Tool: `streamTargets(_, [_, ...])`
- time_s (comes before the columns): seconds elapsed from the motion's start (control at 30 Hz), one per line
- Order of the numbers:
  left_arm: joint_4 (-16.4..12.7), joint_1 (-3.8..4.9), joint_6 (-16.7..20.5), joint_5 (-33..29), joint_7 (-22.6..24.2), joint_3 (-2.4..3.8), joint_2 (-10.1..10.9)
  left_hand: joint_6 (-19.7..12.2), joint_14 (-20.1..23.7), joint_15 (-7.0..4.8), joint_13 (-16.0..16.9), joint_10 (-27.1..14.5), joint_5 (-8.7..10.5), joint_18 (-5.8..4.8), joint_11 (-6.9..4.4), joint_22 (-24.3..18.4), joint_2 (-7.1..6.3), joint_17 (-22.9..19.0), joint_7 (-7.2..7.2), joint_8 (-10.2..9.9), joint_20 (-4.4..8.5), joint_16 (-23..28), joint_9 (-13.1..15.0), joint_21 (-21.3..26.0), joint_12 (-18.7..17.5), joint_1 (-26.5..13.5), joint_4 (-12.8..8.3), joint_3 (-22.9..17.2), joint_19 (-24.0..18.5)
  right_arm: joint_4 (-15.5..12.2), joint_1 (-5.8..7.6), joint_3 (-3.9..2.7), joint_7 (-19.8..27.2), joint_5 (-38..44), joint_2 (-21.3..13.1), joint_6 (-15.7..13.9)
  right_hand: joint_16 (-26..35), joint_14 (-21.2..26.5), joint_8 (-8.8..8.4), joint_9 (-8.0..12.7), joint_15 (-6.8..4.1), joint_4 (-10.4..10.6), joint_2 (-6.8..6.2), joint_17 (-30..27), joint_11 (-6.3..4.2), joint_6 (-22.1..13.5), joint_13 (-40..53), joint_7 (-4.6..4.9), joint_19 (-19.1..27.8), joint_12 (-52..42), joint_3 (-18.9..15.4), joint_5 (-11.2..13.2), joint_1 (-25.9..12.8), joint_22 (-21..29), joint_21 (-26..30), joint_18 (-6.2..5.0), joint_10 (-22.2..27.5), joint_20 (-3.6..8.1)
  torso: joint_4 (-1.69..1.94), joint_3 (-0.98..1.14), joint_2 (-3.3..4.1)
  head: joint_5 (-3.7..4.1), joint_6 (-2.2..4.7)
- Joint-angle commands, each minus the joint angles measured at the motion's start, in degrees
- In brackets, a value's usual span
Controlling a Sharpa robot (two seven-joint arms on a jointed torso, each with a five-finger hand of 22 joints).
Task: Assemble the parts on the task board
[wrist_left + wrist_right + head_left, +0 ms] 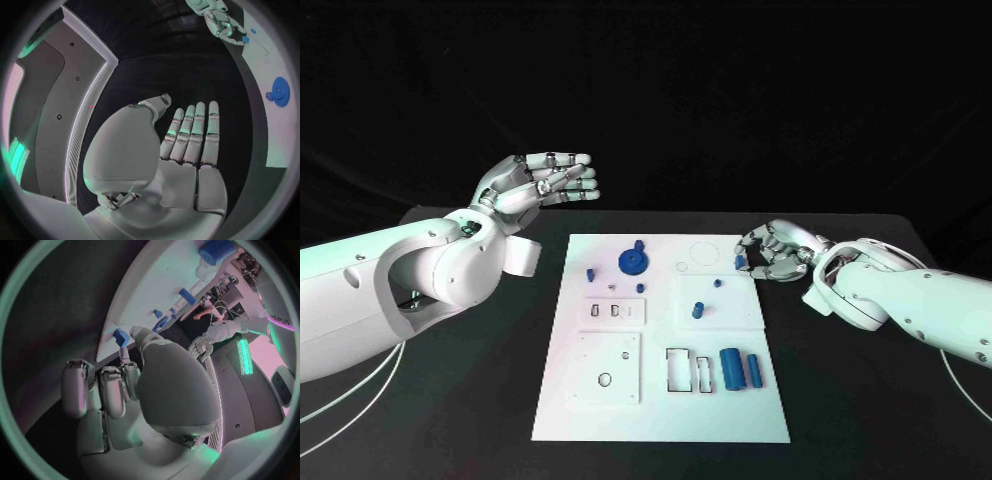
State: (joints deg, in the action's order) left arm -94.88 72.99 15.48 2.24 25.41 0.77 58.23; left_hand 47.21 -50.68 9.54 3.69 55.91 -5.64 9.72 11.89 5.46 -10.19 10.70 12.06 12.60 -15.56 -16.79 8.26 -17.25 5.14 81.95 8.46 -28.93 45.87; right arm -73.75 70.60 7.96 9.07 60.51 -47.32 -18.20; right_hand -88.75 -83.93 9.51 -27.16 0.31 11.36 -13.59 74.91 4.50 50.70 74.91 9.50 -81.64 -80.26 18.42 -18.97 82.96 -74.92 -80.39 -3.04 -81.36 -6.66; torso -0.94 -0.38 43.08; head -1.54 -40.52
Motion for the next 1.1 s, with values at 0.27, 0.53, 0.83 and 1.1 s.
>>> streamTargets(0.27, [-0.05,0.05,-0.85,0.05,0.5,0.04,-0.12,-0.57,0.2,0.09,0.09,0.13,0.21,0.76,0.26,-0.04,0.11,0.05,3.57,-0.17,-0.31,0.35,-0.09,0.35,-0.4,-0.68,-0.16,-0.31,-0.17,0.59,-0.09,0.01,-0.8,1.01,0.48,0.92,-0.14,-5.08,0.18,-0.07,0.01,0.02,0.32,10.72,-0.19,1.68,4.64,-0.33,-0.87,-0.75,1.64,-0.17,-0.87,-5.9,-0.73,0.2,-0.72,0.15,-0.02,0.05,-0.06,-0.03,-0.34])
streamTargets(0.53, [-0.07,0.05,-0.86,0.05,0.48,0.04,-0.09,-0.57,0.2,0.09,0.09,0.13,0.21,0.76,0.26,-0.04,0.11,0.05,3.57,-0.17,-0.31,0.35,-0.09,0.35,-0.4,-0.68,-0.16,-0.31,-0.17,1.1,-0.1,0.01,-1.3,1.51,0.88,0.58,-0.19,-5.12,0.23,-0.06,-0.11,-0.01,0.57,10.9,-0.33,2.17,4.77,-0.47,-1.01,-0.89,2.38,-0.08,-1.15,-6.06,-0.85,0.23,-0.86,0.26,0.0,0.06,-0.03,-0.06,-0.47])
streamTargets(0.83, [-0.07,0.05,-0.87,0.05,0.47,0.04,-0.04,-0.57,0.2,0.09,0.09,0.13,0.21,0.76,0.26,-0.04,0.11,0.05,3.57,-0.17,-0.31,0.35,-0.09,0.35,-0.4,-0.68,-0.16,-0.31,-0.17,1.46,-0.1,0.02,-1.85,2.14,1.1,0.16,-0.24,-5.17,0.57,-0.16,-0.4,-0.36,1.18,11.1,-0.68,3.49,5.18,-0.87,-1.38,-1.29,4.1,0.06,-1.54,-6.51,-1.21,0.35,-1.25,0.51,-0.04,0.07,-0.08,-0.03,-0.7])
streamTargets(1.1, [-0.09,0.05,-0.9,0.05,0.44,0.04,-0.01,-0.57,0.2,0.09,0.09,0.13,0.21,0.76,0.26,-0.04,0.11,0.05,3.57,-0.17,-0.31,0.35,-0.09,0.35,-0.4,-0.68,-0.16,-0.31,-0.17,1.46,-0.14,0.03,-1.98,2.35,1.28,0.05,-0.29,-5.22,1.6,-0.63,-0.91,-1.42,1.47,11.3,-1.28,5.42,5.39,-1.57,-1.62,-1.46,6.12,0.97,-2.1,-6.84,-1.42,0.42,-1.46,0.97,-0.03,0.08,-0.1,-0.04,-0.82])
